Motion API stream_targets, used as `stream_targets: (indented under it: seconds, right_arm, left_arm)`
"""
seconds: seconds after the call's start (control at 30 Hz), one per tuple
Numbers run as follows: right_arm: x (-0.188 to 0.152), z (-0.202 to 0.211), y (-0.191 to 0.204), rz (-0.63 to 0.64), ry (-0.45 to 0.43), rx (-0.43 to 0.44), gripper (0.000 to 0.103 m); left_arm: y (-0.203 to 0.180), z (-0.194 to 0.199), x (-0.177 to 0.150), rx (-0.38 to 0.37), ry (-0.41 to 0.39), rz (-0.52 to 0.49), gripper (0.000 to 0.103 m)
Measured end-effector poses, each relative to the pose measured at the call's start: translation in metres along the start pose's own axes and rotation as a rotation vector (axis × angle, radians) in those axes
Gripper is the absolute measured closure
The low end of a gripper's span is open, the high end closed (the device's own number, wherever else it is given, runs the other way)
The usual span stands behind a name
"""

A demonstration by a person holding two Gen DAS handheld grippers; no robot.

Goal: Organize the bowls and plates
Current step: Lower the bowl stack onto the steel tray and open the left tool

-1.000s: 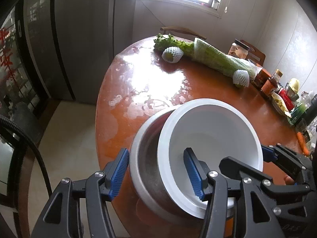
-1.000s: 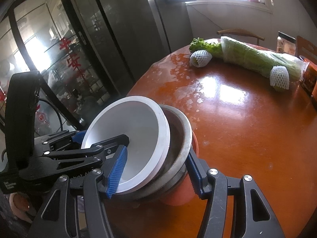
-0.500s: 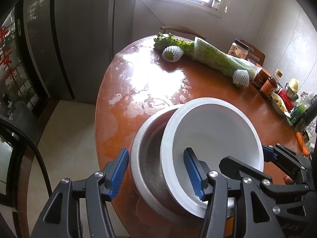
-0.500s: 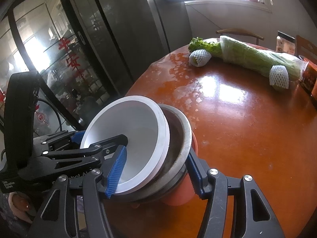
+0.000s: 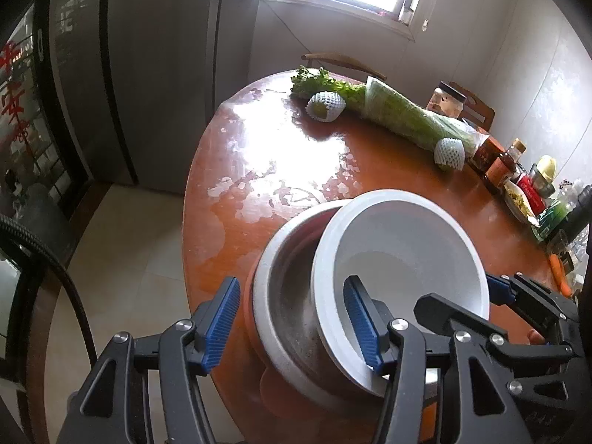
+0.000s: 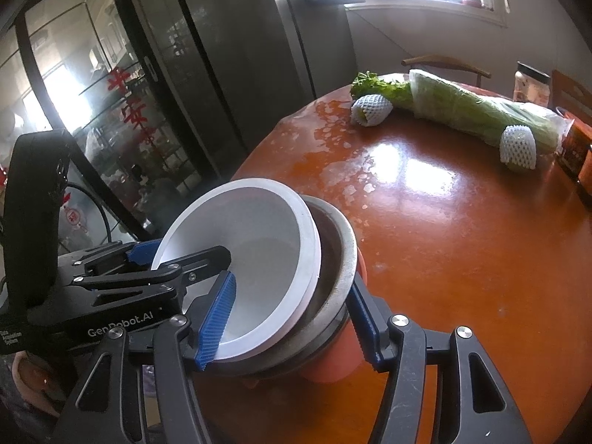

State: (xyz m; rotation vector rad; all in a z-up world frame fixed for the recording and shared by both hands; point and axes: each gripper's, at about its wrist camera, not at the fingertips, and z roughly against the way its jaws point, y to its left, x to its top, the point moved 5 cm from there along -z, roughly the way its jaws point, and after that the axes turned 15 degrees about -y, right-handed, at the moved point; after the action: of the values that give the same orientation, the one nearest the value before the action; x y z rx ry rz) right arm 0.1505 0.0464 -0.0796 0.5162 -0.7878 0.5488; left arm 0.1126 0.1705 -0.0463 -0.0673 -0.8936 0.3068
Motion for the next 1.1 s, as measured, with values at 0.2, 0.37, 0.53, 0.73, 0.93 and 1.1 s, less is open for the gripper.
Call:
stream_targets:
  seconds: [0.2, 0.37, 0.53, 0.73, 0.93, 1.1]
  right_arm:
    - [0.003, 0.003, -0.001, 0.011, -0.015, -0.013, 0.037]
    - [0.008, 0.009, -0.002, 0.023, -0.037, -0.031, 0.033]
    - [0.009, 0.01, -0.002, 0.028, -0.035, -0.033, 0.033]
    - [0.012, 0.018, 0.0, 0.038, -0.058, -0.032, 0.032]
    - [0.015, 0.031, 0.001, 0.051, -0.084, -0.042, 0.031]
    - [0.015, 0.044, 0.002, 0.065, -0.102, -0.053, 0.029]
  left_arm:
    - [-0.002, 0.003, 0.001, -0.002, -0.009, -0.003, 0.043]
    - [-0.002, 0.007, 0.004, -0.002, -0.025, 0.001, 0.042]
    - [-0.004, 0.012, 0.005, 0.001, -0.036, -0.005, 0.042]
    - [-0.004, 0.024, 0.008, 0.007, -0.062, -0.004, 0.041]
    - [-0.008, 0.039, 0.007, 0.009, -0.086, -0.008, 0.041]
    - [-0.013, 0.052, 0.004, 0.025, -0.108, -0.023, 0.04]
